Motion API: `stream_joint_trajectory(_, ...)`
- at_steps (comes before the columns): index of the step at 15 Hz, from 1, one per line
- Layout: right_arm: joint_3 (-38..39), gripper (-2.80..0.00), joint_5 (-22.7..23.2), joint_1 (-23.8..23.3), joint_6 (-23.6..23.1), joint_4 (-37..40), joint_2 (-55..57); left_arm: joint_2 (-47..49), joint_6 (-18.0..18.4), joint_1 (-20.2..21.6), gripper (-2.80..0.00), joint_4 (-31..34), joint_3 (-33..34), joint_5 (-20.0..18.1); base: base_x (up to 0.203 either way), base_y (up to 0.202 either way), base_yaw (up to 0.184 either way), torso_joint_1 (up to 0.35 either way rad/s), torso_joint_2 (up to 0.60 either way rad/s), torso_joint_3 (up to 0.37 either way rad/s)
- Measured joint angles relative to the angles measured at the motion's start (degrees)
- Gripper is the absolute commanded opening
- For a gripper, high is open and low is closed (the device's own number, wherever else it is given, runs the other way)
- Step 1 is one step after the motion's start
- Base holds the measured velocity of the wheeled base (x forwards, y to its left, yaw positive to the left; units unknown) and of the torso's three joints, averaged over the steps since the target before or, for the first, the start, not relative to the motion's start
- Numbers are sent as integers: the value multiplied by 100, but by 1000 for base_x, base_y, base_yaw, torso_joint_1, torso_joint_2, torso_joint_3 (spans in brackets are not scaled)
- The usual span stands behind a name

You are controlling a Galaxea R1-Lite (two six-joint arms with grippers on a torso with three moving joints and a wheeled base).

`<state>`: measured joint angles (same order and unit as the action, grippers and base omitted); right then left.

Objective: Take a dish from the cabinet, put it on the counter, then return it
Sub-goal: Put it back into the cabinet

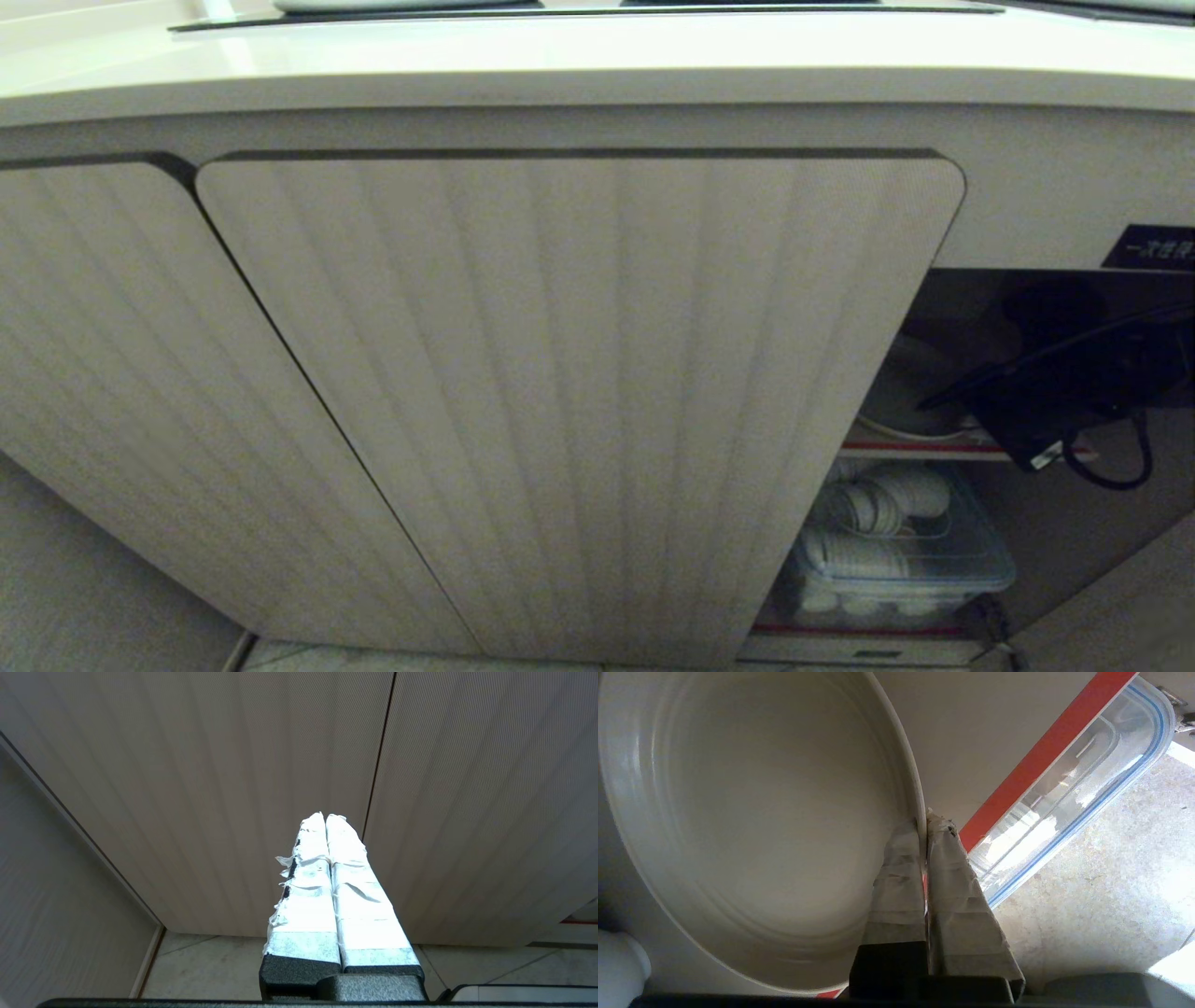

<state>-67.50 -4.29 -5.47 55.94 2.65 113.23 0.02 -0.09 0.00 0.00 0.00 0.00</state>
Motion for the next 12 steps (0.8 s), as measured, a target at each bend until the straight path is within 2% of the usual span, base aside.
stream_joint_trajectory(2, 0, -280, 0, 13, -7, 11, 2, 0, 0, 0, -280, 0, 0, 0, 0, 0, 0, 0, 0, 0)
stream_joint_trajectory(3, -2, 0, -1, 18, -9, 11, 4, 0, 1, 0, -280, 0, 0, -1, 0, 0, 0, 0, 0, 0)
stream_joint_trajectory(12, -24, 0, -95, 63, 0, 24, -5, 0, 4, 0, -280, 0, 0, 0, 0, 0, 0, 0, 0, 0)
